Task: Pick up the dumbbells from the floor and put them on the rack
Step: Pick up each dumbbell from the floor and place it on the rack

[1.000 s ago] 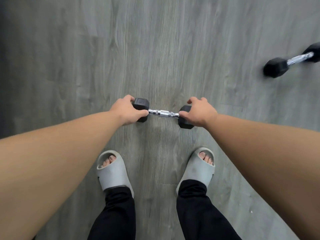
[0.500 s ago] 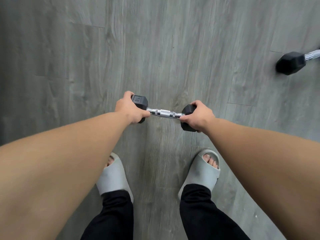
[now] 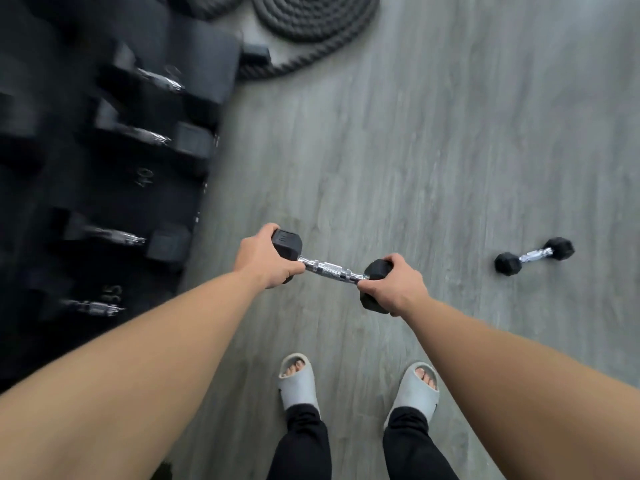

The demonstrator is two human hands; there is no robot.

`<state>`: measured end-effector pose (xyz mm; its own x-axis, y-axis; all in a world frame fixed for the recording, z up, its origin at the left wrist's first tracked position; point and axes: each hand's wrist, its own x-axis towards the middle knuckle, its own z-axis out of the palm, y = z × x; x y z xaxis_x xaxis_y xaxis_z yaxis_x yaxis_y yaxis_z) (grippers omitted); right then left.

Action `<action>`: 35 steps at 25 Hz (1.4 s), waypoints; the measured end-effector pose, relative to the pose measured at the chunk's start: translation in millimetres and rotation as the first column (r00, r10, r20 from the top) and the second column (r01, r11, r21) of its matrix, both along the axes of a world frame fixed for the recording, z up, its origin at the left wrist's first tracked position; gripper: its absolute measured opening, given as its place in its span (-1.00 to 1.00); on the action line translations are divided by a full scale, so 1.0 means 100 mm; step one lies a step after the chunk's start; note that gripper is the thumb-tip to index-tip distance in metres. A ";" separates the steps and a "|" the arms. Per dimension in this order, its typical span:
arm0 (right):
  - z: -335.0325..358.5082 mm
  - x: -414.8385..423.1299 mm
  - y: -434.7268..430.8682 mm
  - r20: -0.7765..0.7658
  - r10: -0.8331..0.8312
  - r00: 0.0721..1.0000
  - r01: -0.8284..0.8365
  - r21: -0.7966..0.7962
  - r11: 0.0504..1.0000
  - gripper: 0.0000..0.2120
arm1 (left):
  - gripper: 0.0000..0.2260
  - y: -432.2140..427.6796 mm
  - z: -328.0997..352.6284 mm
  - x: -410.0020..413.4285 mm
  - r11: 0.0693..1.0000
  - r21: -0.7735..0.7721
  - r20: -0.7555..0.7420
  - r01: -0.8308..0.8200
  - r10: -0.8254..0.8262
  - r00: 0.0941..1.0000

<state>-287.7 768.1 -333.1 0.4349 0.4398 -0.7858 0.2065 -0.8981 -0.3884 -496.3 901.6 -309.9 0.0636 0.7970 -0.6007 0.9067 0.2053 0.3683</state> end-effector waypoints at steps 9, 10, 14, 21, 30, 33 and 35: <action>2.56 -1.18 -0.04 -0.017 0.009 1.000 -0.006 0.161 0.987 -0.38 | -0.40 -0.02 2.70 -1.20 0.965 0.204 -0.065 0.163 -0.153 0.986; 2.70 -1.31 -0.07 -0.027 0.026 0.999 -0.022 0.161 0.987 -0.36 | -0.40 -0.07 2.87 -1.34 0.959 0.219 -0.090 0.182 -0.166 0.982; 3.10 -1.93 -0.23 -0.074 0.091 0.993 -0.073 0.215 0.974 -0.37 | -0.21 -0.37 3.44 -2.01 0.939 0.282 -0.215 0.196 -0.137 0.967; 3.33 -3.05 -0.57 -0.130 0.251 0.959 -0.202 0.306 0.930 -0.33 | -0.13 -1.08 4.04 -3.17 0.938 0.326 -0.296 0.119 -0.018 0.955; 3.07 -4.71 -0.34 -0.233 0.182 0.955 -0.123 0.246 0.961 -0.22 | -0.14 -0.79 3.93 -4.78 0.959 0.265 -0.350 0.097 0.002 0.937; 2.78 -5.28 0.02 -0.270 0.120 0.955 -0.061 0.217 0.974 -0.19 | -0.15 -0.31 3.62 -5.26 0.951 0.256 -0.427 0.171 -0.048 0.903; 2.60 -5.56 0.27 -0.281 0.113 0.953 -0.062 0.184 0.981 -0.19 | -0.17 -0.09 3.42 -5.52 0.951 0.248 -0.448 0.187 -0.058 0.892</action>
